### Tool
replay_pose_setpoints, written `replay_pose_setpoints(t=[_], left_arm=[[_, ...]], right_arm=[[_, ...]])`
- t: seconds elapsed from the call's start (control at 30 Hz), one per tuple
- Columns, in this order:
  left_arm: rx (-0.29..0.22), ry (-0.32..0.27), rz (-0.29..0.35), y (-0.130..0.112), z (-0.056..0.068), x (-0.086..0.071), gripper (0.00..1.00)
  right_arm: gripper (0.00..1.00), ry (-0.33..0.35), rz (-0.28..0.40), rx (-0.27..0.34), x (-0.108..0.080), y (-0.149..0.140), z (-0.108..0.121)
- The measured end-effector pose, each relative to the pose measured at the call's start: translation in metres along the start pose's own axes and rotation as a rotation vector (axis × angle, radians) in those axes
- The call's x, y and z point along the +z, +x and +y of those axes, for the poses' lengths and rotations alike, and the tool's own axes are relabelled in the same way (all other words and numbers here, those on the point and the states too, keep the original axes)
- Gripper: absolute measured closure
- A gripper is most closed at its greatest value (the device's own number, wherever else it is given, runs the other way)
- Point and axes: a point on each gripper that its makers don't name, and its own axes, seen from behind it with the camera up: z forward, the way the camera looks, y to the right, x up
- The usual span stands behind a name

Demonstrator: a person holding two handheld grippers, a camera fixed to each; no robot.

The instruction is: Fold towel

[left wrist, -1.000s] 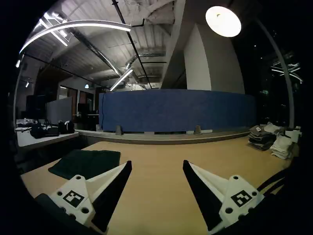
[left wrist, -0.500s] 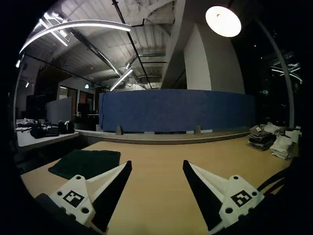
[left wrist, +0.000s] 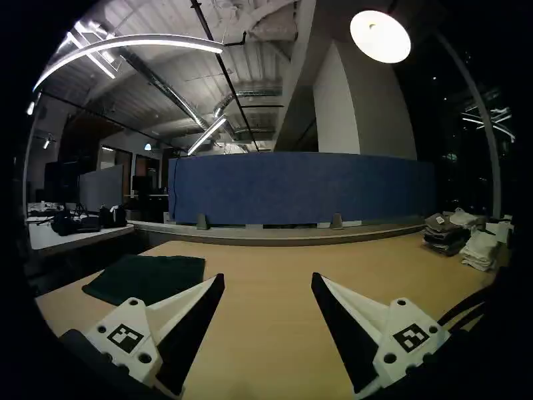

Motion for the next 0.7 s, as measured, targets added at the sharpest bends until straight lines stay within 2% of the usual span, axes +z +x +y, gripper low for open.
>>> replay_pose_setpoints(t=[0.7], left_arm=[[0.000, 0.000, 0.000, -0.0018, -0.0008, -0.0005, 0.03]], right_arm=[[0.00, 0.000, 0.000, 0.000, 0.0005, 0.0003, 0.0000]])
